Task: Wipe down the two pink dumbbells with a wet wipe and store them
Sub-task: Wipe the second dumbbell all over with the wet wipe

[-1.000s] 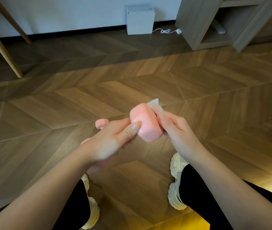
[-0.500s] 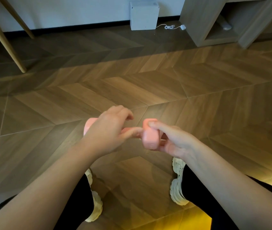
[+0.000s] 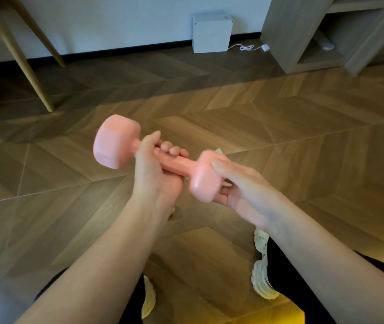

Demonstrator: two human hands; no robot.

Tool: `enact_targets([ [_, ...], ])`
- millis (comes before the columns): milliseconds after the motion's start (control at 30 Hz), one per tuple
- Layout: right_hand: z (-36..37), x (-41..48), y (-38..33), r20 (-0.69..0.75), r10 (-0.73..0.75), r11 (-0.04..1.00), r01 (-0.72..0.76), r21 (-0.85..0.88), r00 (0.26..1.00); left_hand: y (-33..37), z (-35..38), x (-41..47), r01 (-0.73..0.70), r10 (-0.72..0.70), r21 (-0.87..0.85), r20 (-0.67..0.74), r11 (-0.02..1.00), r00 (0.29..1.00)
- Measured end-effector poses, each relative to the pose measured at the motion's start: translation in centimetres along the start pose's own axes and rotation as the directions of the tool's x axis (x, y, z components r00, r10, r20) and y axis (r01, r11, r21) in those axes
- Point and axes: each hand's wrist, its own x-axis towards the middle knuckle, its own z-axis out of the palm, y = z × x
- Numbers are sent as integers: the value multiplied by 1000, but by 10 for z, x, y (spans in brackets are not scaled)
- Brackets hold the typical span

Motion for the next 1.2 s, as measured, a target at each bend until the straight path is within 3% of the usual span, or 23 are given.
enact_targets([
  [67, 8, -1, 1, -42, -174, 957, 159, -242, 984, 7, 1, 1, -18, 17, -32, -39, 999, 999],
  [133, 12, -4, 5, -9, -397, 850, 363, -382, 918, 13, 1, 2, -23, 20, -44, -61, 999, 998],
  [200, 15, -8, 12, 53, -492, 786, 469, -403, 869, 16, 1, 2, -35, 31, -48, -70, 998, 997],
  [267, 16, -8, 21, 57, -510, 784, 491, -380, 858, 17, 0, 2, -57, 55, -35, -67, 998, 996],
  [367, 22, -7, 21, -73, -442, 887, 424, -185, 894, 18, 0, -1, -71, 70, -22, -31, 997, 997],
  [433, 24, -4, 16, -136, -253, 958, 268, 102, 958, 18, 0, -2, -60, 60, -38, 2, 997, 998],
  [500, 23, -1, 16, -161, -87, 954, 128, 270, 983, 17, 0, -3, -49, 51, -59, 29, 997, 998],
  [567, 22, 1, 18, -154, -14, 952, 60, 301, 988, 17, 1, -3, -46, 49, -61, 52, 997, 997],
  [800, 13, 4, 10, -169, 31, 979, 4, 202, 985, 14, 4, -3, -96, 98, -19, 130, 995, 987],
  [1000, -2, 1, -3, -336, -72, 962, 155, 226, 939, 18, 1, -1, -82, 78, 41, 99, 996, 992],
  [1100, -4, -3, -12, -379, -217, 953, 280, 117, 899, 17, -2, -2, -85, 77, 93, 87, 992, 993],
  [1167, 1, -8, -10, -351, -433, 901, 395, -177, 830, 14, -3, -1, -78, 69, 124, 75, 989, 995],
  [1200, 5, -12, -8, -267, -551, 821, 455, -345, 791, 13, -3, 0, -76, 67, 140, 66, 987, 996],
])
